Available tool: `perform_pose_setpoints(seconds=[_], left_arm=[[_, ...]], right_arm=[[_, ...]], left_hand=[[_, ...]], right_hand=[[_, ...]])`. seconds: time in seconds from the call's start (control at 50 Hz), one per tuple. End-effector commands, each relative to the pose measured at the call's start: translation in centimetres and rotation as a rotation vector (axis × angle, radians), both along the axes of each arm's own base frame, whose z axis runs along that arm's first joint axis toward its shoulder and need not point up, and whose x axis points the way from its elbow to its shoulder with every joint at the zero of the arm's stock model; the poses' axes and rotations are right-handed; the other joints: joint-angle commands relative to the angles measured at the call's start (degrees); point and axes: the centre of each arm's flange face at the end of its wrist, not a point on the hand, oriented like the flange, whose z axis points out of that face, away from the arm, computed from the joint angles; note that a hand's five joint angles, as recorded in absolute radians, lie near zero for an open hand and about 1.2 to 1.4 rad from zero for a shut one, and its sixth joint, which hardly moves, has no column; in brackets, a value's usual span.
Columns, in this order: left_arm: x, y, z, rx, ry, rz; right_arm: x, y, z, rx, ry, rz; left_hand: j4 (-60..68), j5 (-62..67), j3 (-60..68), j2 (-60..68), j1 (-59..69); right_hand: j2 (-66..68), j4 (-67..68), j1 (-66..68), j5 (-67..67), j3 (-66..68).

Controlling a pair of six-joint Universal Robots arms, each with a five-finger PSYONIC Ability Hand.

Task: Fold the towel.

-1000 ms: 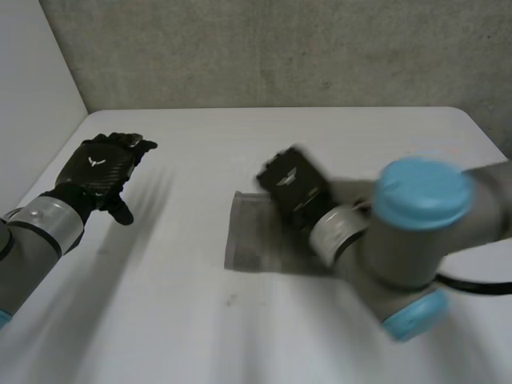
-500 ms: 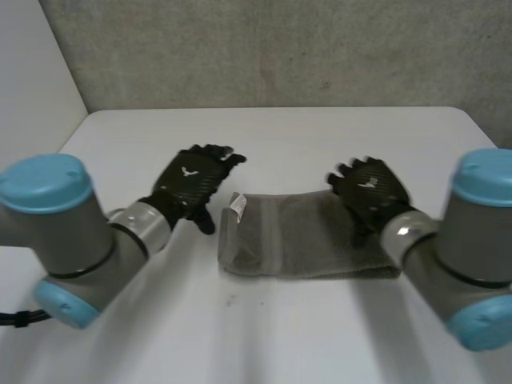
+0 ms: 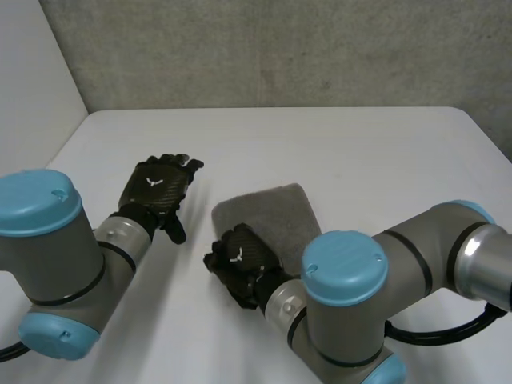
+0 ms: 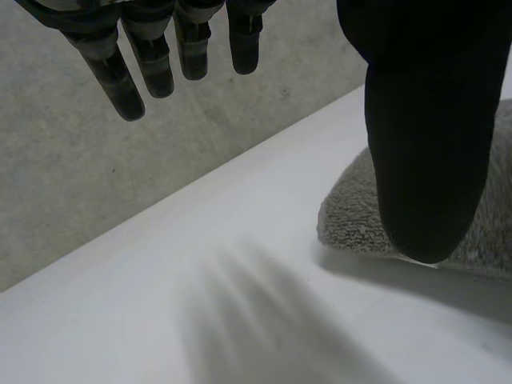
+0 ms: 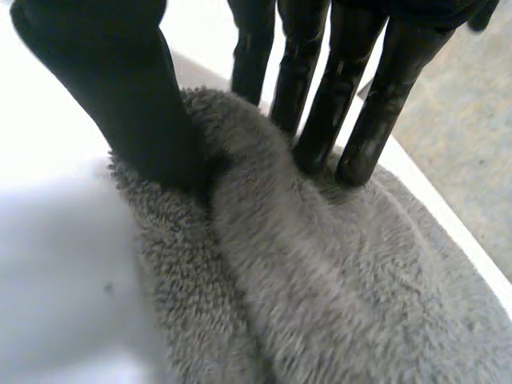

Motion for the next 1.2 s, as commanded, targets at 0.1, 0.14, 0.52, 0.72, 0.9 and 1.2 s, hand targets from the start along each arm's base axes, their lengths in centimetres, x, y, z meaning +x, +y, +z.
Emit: perform_pose_setpoints(seconds=[0.1, 0.14, 0.52, 0.72, 0.9, 1.2], left_arm=[[-2.3, -0.4, 2.4, -0.077, 0.069, -0.056], [-3.1, -0.1, 2.8, -0.081, 0.095, -0.077], [-6.3, 1.6, -5.4, 0.304, 0.061, -0.059], [-6.3, 1.1, -5.3, 0.241, -0.031, -0.080], [-6.3, -0.2, 0.2, 0.089, 0.024, -0.079], [3.8, -2.3, 16.4, -0.089, 0.236, 0.137]], right_arm=[[-4.7, -5.1, 6.6, -0.017, -0.161, -0.301], [-5.4, -5.9, 7.3, 0.013, -0.212, -0.338], [-7.1, -11.0, 0.8, 0.414, -0.168, -0.374], [-6.8, -13.2, 1.0, 0.240, -0.078, -0.383], [-7.8, -14.1, 9.5, 0.057, -0.226, -0.444], [-15.5, -14.2, 22.6, -0.114, -0.533, -0.693]], left_hand=[[1.3, -0.6, 1.4, 1.4, 1.1], [1.6, -0.3, 1.7, 1.8, 1.4], [2.3, 0.4, 2.4, 2.4, 2.1], [2.0, 0.0, 2.0, 2.1, 1.7], [2.6, 0.7, 2.7, 2.8, 2.4], [0.4, -1.5, 0.5, 0.5, 0.2]], right_hand=[[-29.7, -30.7, -21.1, -31.3, -30.7], [-29.7, -30.7, -21.1, -31.3, -30.7], [-29.7, -30.7, -21.1, -31.3, -30.7], [-29.7, -30.7, -21.1, -31.3, -30.7], [-29.7, -30.7, -21.1, -31.3, -30.7], [-29.7, -30.7, -21.1, -31.3, -30.7]])
